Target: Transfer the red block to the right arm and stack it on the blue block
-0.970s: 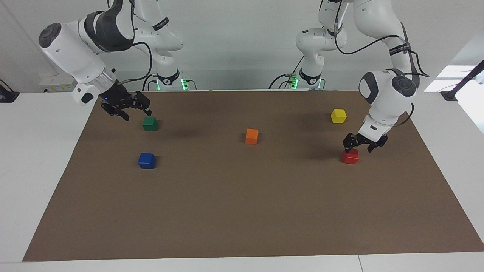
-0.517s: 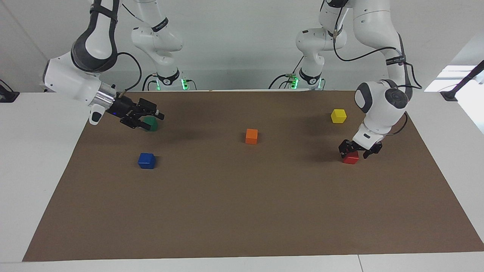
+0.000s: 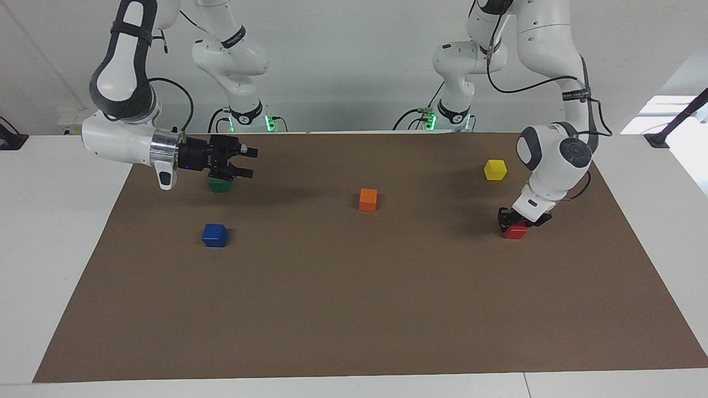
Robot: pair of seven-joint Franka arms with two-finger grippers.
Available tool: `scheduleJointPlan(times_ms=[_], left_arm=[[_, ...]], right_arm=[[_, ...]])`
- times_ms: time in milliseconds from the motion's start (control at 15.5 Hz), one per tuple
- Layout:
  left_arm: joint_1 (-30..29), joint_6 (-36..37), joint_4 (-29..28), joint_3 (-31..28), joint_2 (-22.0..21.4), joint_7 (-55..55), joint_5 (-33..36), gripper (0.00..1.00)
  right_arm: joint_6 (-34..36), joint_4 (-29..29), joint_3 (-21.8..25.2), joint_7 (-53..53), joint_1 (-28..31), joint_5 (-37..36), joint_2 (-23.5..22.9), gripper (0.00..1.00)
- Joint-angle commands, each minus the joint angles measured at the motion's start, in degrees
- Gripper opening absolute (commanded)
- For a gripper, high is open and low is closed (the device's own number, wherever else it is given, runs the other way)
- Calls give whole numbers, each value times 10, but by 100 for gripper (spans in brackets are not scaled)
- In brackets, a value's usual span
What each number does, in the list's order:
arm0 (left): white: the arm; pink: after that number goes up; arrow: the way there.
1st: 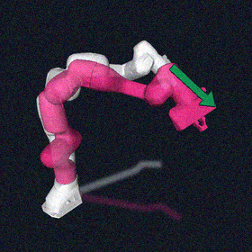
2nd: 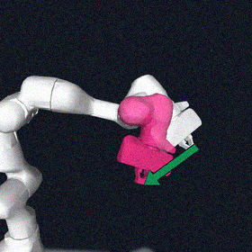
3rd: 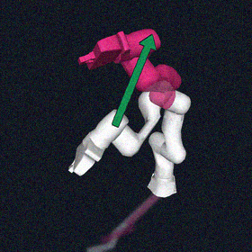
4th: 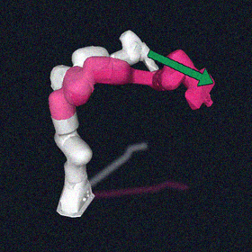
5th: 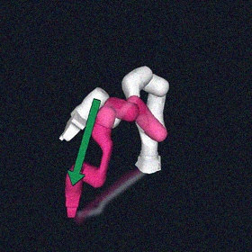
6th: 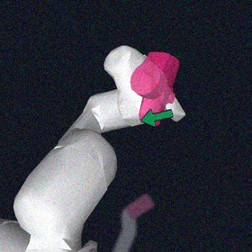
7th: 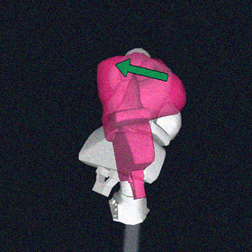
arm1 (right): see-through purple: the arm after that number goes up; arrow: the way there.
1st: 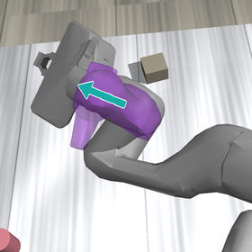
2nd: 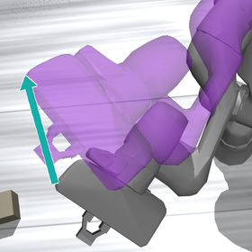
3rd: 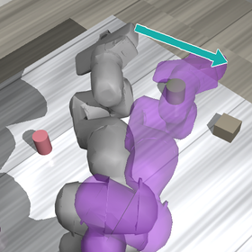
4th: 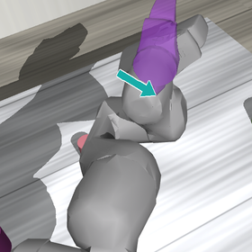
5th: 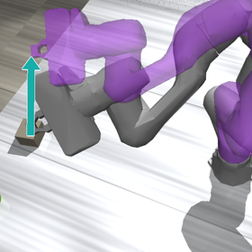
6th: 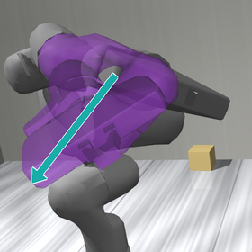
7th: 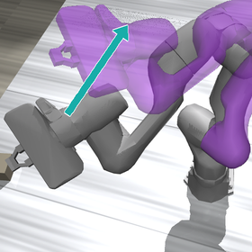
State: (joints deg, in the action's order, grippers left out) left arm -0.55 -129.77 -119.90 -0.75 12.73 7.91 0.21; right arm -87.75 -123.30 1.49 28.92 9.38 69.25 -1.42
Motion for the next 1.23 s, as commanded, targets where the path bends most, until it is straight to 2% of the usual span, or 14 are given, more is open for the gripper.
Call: scheduleJointPlan(times_ms=[0, 65, 194, 388, 517, 647, 776, 841, 970, 1164], left_arm=[[4, 183, 125, 2, -9, -69, -14, 0], [5, 259, 176, 16, -9, -138, -22, 0], [5, 351, 244, 43, -11, -235, -58, 0], [6, 448, 320, 59, -25, -354, -144, 0], [10, 494, 368, 64, -31, -420, -190, 0], [12, 525, 380, 77, -43, -466, -250, 0], [15, 546, 380, 101, -49, -621, -299, 0], [15, 545, 379, 116, -51, -687, -308, 0], [15, 541, 380, 152, -52, -745, -332, 0], [25, 530, 381, 192, -61, -885, -358, 0]], right_arm=[[72, -4, -3, 52, 4, 55, -50, 100], [111, -1, -3, 66, 3, 77, -76, 100], [152, -1, -8, 68, 2, 107, -88, 100], [248, -5, -10, 69, -25, 192, -118, 100], [280, -13, -10, 73, -44, 242, -123, 100], [295, -24, -10, 97, -66, 279, -124, 100], [312, -32, -10, 121, -97, 318, -128, 100], [317, -33, -10, 121, -104, 330, -129, 100], [322, -33, -10, 121, -115, 336, -133, 100], [374, -27, -10, 138, -140, 367, -176, 100]])
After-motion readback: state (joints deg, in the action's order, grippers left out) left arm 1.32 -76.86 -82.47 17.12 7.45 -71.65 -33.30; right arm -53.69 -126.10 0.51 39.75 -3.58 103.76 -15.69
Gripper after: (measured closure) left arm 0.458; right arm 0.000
